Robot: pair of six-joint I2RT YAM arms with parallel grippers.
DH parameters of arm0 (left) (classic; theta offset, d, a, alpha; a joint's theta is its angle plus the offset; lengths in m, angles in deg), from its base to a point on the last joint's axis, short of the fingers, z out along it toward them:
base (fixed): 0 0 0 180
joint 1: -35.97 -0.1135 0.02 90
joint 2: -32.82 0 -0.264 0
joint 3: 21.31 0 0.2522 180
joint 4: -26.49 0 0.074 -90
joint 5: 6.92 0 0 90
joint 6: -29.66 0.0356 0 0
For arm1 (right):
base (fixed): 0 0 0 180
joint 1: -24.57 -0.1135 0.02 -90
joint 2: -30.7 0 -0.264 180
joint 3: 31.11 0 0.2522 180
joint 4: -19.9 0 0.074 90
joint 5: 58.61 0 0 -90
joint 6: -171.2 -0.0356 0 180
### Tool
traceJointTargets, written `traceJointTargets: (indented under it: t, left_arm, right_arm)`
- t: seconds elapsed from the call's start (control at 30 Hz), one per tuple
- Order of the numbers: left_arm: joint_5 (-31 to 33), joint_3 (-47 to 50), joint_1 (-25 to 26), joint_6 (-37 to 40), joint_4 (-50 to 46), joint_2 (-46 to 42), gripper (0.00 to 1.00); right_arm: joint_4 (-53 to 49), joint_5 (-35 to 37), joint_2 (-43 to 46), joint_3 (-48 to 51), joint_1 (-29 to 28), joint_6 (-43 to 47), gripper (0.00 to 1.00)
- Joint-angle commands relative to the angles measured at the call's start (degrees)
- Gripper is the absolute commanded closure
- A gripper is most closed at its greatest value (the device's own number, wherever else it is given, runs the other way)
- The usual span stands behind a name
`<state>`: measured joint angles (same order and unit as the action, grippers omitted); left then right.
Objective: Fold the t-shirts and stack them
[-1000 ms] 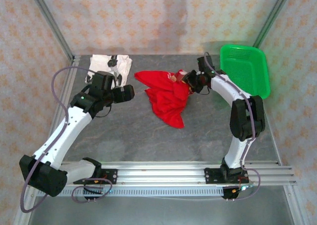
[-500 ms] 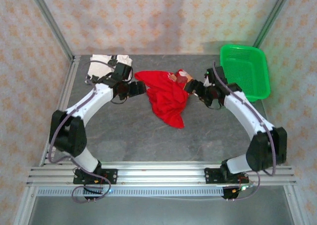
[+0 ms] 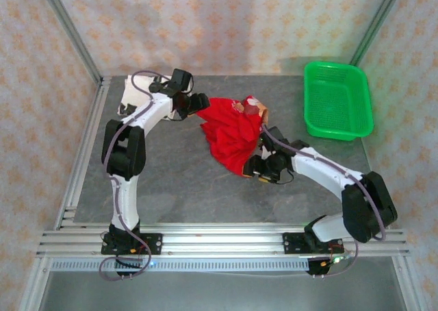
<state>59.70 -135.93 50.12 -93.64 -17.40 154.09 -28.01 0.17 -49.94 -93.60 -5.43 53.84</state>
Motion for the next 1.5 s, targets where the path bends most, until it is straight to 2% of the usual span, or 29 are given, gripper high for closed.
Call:
traceJointTargets:
  t: [0.0,0.3,0.43,0.57,0.73,0.83,1.0,1.17,1.33,1.47]
  left_arm:
    - [-0.3,-3.7,-0.1,-1.3,-0.5,2.5,0.31]
    - [2.0,-12.2,1.2,-2.1,-2.0,10.6,0.35]
    - [3.0,-17.1,2.3,-1.1,-6.0,14.3,0.35]
    - [3.1,-18.2,2.6,-2.1,-6.6,16.4,0.37]
    - [3.5,-20.8,2.9,-3.4,-8.2,18.8,0.39]
    - [4.3,-23.0,3.0,-3.6,-9.9,20.6,0.40]
    - [6.3,-24.8,3.1,-5.2,-11.3,22.8,0.45]
    - [6.6,-24.6,3.1,-8.9,-7.9,23.5,0.56]
    - [7.1,-25.7,2.9,-10.9,-6.4,23.6,0.82]
    - [6.8,-24.9,2.3,-11.8,-4.4,20.9,0.95]
  right_arm:
    - [4.0,2.3,-2.9,0.1,-0.5,0.1,0.41]
    - [7.2,8.0,-12.4,-3.2,-0.8,-2.6,0.58]
    - [6.3,11.4,-15.2,-5.0,-0.9,-4.6,0.71]
    - [6.3,14.2,-15.5,-5.3,-0.9,-6.3,0.84]
    - [4.6,17.5,-12.4,-4.5,-0.9,-6.7,0.96]
    - [3.3,18.4,-11.2,-4.1,-1.0,-6.4,1.00]
    - [0.2,19.4,-9.3,-3.8,-0.9,-5.3,1.00]
    - [-3.2,21.2,-6.6,-2.9,-0.9,-4.3,1.00]
    - [-5.0,22.9,-4.2,-1.4,-1.0,-4.3,1.00]
    - [-6.1,25.4,-3.1,-1.2,-0.9,-4.4,1.00]
